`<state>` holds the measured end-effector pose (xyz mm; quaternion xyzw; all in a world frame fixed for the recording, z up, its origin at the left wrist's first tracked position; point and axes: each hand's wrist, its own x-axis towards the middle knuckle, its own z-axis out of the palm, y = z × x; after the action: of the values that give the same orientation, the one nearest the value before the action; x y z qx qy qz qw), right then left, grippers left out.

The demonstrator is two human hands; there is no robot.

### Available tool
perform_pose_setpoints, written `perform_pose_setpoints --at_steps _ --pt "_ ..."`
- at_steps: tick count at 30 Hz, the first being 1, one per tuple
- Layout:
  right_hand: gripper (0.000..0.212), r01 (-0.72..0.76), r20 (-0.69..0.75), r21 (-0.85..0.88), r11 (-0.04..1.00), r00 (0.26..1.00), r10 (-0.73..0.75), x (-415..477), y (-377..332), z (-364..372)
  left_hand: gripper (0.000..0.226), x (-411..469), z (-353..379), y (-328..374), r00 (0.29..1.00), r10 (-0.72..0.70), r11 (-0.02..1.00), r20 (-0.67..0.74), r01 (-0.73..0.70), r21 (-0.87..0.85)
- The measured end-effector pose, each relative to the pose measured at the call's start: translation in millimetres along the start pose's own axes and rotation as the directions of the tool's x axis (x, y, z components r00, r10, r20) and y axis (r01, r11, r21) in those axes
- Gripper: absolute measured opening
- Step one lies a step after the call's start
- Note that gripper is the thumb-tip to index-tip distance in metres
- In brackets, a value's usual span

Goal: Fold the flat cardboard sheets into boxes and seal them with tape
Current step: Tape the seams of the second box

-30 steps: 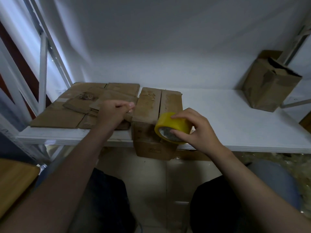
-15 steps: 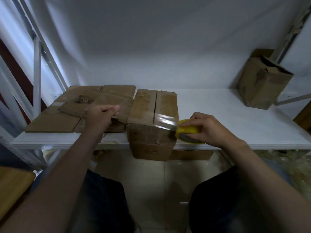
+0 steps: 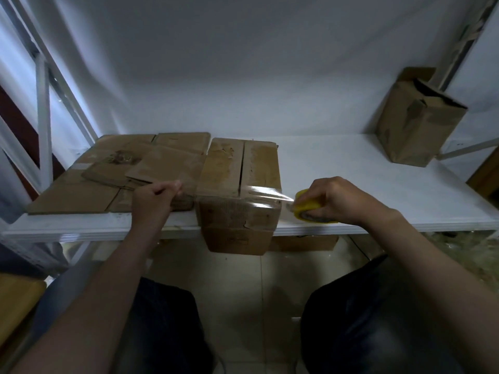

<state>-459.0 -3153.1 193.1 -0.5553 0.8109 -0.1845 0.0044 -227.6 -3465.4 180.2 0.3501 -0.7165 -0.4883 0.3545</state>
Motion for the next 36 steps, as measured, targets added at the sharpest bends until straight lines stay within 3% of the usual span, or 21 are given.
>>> perform_pose_setpoints --at_steps 7,22,32,36 --pt "0.034 0.042 -0.037 -0.020 0.999 0.998 -0.043 8 7 19 0.013 14 -3 -15 1.000 -0.020 0.999 0.017 0.019 0.042" --pt "0.038 -0.108 -0.011 0.086 0.990 0.994 0.110 36 17 50 0.015 45 27 -55 0.995 -0.084 0.995 0.049 0.081 0.063" --pt "0.035 -0.145 -0.074 0.117 0.982 0.985 0.154 43 17 62 0.025 38 71 -63 0.998 0.022 0.979 -0.066 -0.008 0.203" --pt "0.033 -0.148 -0.096 0.101 0.984 0.983 0.158 45 12 62 0.027 42 72 -69 0.998 0.026 0.972 -0.049 -0.013 0.234"
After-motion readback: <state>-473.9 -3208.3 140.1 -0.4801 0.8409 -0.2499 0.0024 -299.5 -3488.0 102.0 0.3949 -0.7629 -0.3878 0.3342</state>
